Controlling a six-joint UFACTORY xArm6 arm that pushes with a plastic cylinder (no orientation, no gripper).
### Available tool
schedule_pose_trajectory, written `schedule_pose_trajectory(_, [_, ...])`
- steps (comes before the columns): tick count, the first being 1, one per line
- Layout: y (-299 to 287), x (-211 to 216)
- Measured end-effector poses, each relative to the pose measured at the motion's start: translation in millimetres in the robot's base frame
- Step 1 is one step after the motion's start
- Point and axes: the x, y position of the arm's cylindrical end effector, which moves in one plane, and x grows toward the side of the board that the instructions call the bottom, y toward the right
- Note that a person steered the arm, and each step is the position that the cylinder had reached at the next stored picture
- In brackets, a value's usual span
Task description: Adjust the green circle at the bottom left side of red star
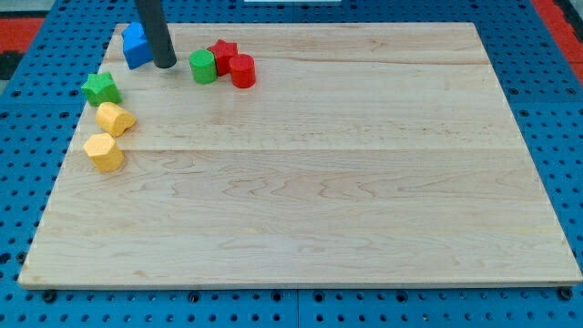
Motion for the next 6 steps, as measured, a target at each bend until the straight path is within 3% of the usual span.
schedule_pose_trajectory(1, [10.5, -0.7])
schedule_pose_trajectory(2, [39.0, -56.2])
schedule_pose_trajectory(3, [28.3, -51.9])
schedule_pose_trajectory(5, [27.2, 44.4])
schedule_pose_trajectory(6, [23.2, 40.0])
